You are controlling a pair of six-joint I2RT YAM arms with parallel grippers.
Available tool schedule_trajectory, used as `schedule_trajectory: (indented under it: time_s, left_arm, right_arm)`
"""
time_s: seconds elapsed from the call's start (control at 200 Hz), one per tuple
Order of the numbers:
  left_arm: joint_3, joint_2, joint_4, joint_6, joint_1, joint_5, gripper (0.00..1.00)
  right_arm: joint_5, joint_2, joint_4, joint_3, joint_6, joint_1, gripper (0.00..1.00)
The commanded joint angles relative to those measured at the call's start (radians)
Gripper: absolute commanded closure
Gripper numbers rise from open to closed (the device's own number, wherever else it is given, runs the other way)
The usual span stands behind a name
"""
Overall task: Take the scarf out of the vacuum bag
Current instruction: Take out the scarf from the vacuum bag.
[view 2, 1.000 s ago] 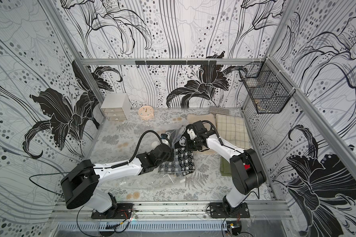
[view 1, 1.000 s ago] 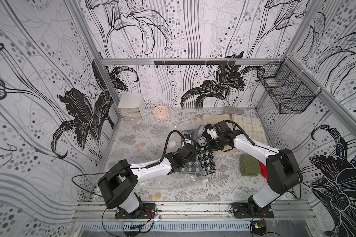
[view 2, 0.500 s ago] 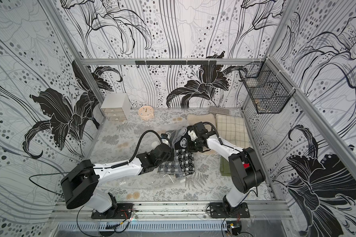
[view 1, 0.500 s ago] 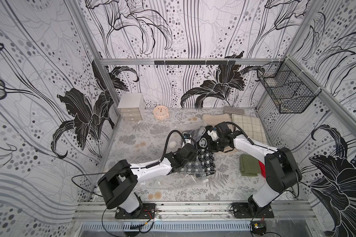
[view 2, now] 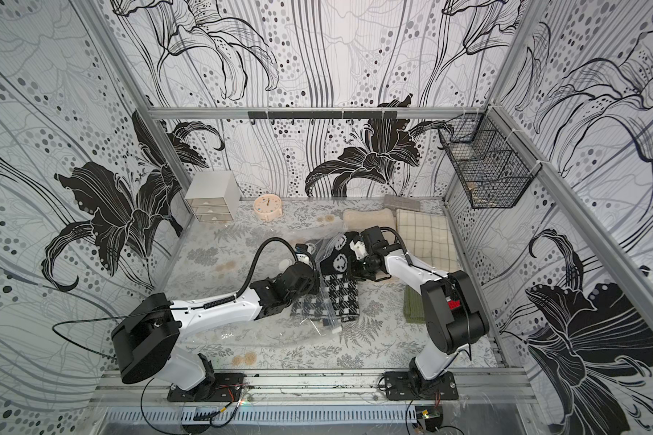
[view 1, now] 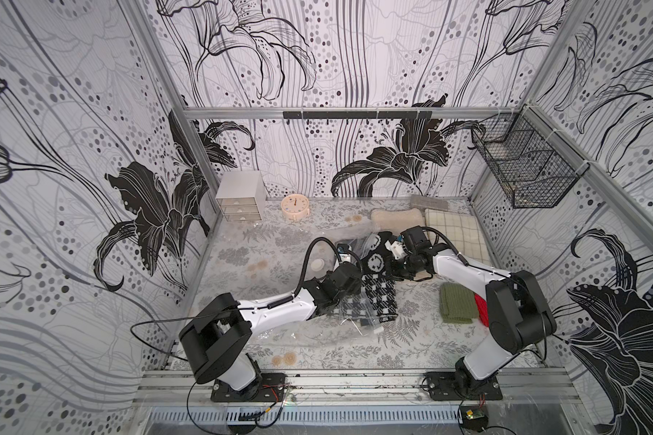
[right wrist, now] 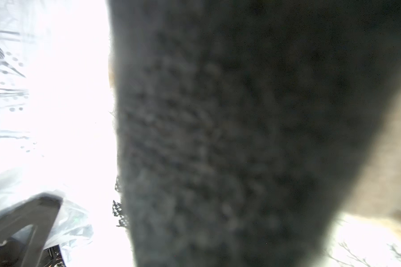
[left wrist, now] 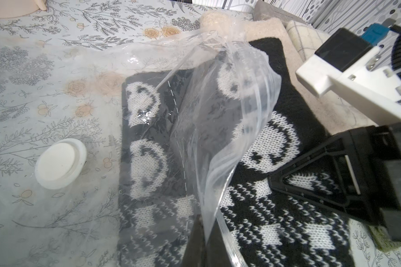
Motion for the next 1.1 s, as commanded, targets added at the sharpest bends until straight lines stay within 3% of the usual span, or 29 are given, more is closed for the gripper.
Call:
schedule_trajectory:
  time_s: [0.0,0.436,0.891,1.096]
  left_arm:
    - [0.029,-0.018,0.012,0.011,0.007,-0.029,1.00]
    - [0.056,-0.005,-0.011,-0.009,0.007,-0.067,1.00]
    - [0.113,-0.026,-0.019,0.036,-0.006,-0.027,1.00]
    - [0.091,-0.053,-0.050,0.018,-0.005,-0.079,1.00]
  right_arm:
    - [-0.020,-0.025,0.016,-0.017,-0.011,-0.009,1.00]
    - [-0.032,-0.014,0.087,-0.067,0.032,-0.004,1.00]
    - [0.003,0.094,0.186,-0.037,0.101,0.096,1.00]
    - [0.007,0.144,0.209,-0.022,0.118,0.128,1.00]
